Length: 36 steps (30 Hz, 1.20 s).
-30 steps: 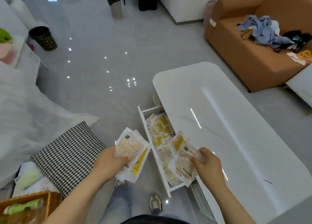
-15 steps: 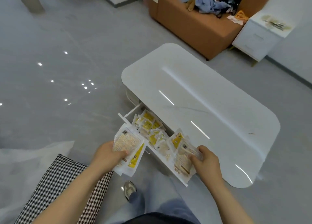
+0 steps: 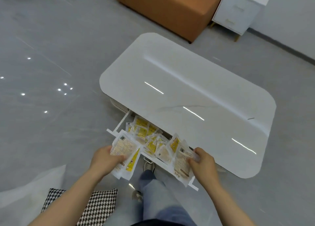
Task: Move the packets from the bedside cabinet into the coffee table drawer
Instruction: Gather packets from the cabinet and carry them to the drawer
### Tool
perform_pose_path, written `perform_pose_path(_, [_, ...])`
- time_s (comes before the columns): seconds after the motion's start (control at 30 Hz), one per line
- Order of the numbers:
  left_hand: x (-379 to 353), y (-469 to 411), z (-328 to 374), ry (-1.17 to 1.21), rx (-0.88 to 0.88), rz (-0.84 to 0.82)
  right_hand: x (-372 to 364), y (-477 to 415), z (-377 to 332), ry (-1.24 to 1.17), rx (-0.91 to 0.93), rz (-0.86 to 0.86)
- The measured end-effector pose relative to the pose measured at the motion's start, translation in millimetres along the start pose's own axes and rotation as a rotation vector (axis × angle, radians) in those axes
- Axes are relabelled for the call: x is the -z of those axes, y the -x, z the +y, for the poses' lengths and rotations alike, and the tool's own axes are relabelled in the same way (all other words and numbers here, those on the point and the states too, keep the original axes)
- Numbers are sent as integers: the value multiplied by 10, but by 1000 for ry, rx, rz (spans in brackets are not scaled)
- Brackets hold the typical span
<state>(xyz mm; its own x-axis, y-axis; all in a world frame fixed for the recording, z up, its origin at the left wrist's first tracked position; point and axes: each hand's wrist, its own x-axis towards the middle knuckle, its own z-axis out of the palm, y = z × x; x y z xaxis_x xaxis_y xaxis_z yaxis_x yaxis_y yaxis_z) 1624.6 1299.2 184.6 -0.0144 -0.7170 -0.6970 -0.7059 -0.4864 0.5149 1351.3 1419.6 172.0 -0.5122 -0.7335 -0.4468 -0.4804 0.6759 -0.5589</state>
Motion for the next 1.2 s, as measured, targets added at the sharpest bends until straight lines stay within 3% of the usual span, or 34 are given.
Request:
perform_pose_path(0.27, [143, -851, 102, -125, 60, -47, -393, -477, -357, 63, -49, -94])
perform_pose_path(0.67, [-45, -2355, -15, -328, 129, -237, -1155, -995, -450, 21, -254, -101])
perform_pose_path(0.93, [-419, -3136, -42, -279, 231, -390, -1608, -1241, -266, 65, -301, -104])
perform_pose_path(1.2, [-378, -3285, -161, -651, 2, -296, -1927, -1404, -208, 91, -312, -140])
